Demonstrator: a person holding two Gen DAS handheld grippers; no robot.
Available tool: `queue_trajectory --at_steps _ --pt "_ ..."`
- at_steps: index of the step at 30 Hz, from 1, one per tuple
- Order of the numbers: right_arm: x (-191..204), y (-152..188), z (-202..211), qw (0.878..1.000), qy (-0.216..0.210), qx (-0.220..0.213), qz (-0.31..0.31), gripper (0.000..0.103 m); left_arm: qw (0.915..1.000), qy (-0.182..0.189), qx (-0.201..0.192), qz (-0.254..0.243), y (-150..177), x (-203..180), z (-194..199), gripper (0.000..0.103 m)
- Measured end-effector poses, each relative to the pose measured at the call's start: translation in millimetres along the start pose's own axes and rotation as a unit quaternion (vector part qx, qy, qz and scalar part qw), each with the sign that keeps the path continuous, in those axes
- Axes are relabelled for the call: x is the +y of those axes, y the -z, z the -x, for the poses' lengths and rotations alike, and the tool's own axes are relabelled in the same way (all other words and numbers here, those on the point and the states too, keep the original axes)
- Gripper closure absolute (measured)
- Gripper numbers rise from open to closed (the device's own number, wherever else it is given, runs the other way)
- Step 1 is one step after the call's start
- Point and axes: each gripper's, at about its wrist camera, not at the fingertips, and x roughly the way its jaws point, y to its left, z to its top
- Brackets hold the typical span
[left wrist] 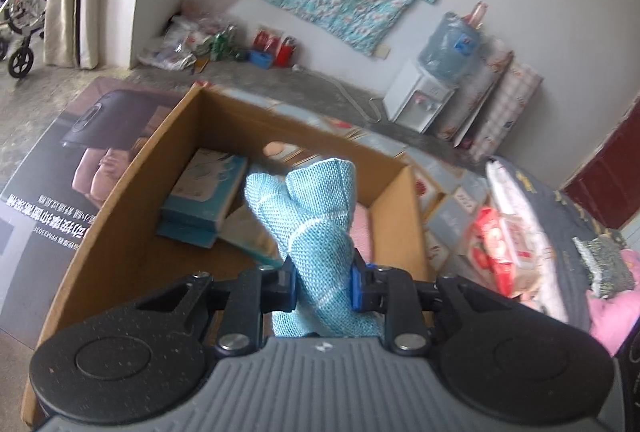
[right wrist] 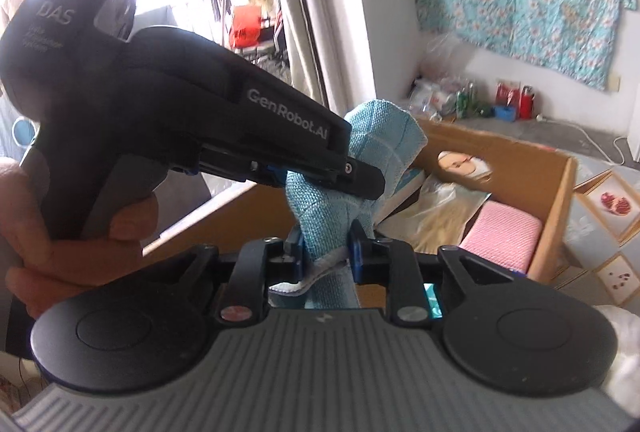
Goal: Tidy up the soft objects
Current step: 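Carry the towel with both grippers over the cardboard box, then lower the light-blue towel into the box and open both grippers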
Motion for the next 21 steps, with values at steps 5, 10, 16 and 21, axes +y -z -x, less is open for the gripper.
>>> queue_trajectory --at_steps 5,10,16,21 --pt "1.3 12.2 -8.5 1.000 0.024 0.009 0.010 0.069 0.9978 -0.026 0.061 0.000 -2.5 30.0 -49.3 0.080" --pt "-22.0 26.0 19.6 0.999 0.046 0.000 -0.017 0.061 0.9911 -0.071 0.107 -0.037 0.5 38.6 -94.4 0.080" --pt "-62.8 41.3 63.0 0.996 0.058 -0.024 -0.068 0.060 0.9860 -0.082 0.130 -0.065 3.2 31.4 -121.5 0.080" --pt "-88.0 53.1 79.1 0.992 0.067 -0.034 -0.097 0.059 0.9827 -0.060 0.148 -0.094 5.6 11.5 -139.0 0.080"
